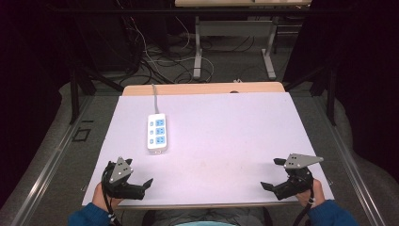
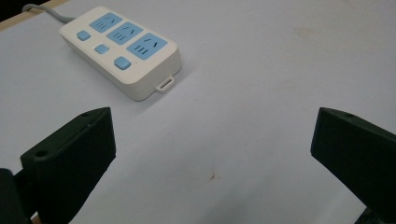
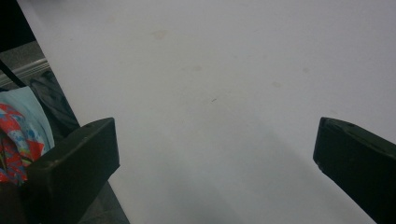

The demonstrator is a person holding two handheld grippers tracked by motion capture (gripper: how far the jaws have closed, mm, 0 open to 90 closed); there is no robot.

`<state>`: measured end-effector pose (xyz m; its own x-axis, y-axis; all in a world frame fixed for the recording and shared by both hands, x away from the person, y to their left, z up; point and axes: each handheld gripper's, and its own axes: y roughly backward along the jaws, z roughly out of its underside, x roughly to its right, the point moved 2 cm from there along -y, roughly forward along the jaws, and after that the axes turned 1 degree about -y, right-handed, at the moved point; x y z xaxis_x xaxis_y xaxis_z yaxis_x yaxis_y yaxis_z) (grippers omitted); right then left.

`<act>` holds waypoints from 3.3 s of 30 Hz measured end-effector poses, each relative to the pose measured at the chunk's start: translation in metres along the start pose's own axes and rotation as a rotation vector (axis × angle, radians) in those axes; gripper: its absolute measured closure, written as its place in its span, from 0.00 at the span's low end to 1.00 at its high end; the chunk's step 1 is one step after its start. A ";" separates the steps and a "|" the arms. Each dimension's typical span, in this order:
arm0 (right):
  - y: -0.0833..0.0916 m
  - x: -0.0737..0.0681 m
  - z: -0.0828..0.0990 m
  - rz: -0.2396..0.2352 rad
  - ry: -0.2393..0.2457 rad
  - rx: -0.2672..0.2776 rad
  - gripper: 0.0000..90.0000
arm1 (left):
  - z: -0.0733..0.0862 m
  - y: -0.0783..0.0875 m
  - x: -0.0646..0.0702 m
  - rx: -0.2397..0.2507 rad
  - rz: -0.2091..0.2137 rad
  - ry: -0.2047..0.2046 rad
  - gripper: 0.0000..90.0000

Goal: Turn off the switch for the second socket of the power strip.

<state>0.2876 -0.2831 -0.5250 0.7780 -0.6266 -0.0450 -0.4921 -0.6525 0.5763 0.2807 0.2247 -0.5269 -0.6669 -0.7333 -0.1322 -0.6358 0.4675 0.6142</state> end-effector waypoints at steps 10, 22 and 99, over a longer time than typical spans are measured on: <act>-0.001 -0.001 0.000 0.007 -0.004 -0.001 0.00 | 0.000 0.000 0.000 0.000 -0.001 -0.001 0.00; 0.000 -0.001 0.001 -0.003 0.014 -0.021 0.00 | -0.001 -0.001 0.000 -0.009 -0.001 -0.010 0.00; -0.001 -0.002 0.000 -0.002 0.008 -0.025 0.00 | -0.022 -0.033 -0.032 -0.040 -0.103 0.034 0.00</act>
<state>0.2860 -0.2813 -0.5256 0.7824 -0.6215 -0.0395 -0.4806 -0.6429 0.5963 0.3315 0.2217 -0.5253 -0.5851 -0.7929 -0.1700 -0.6837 0.3696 0.6292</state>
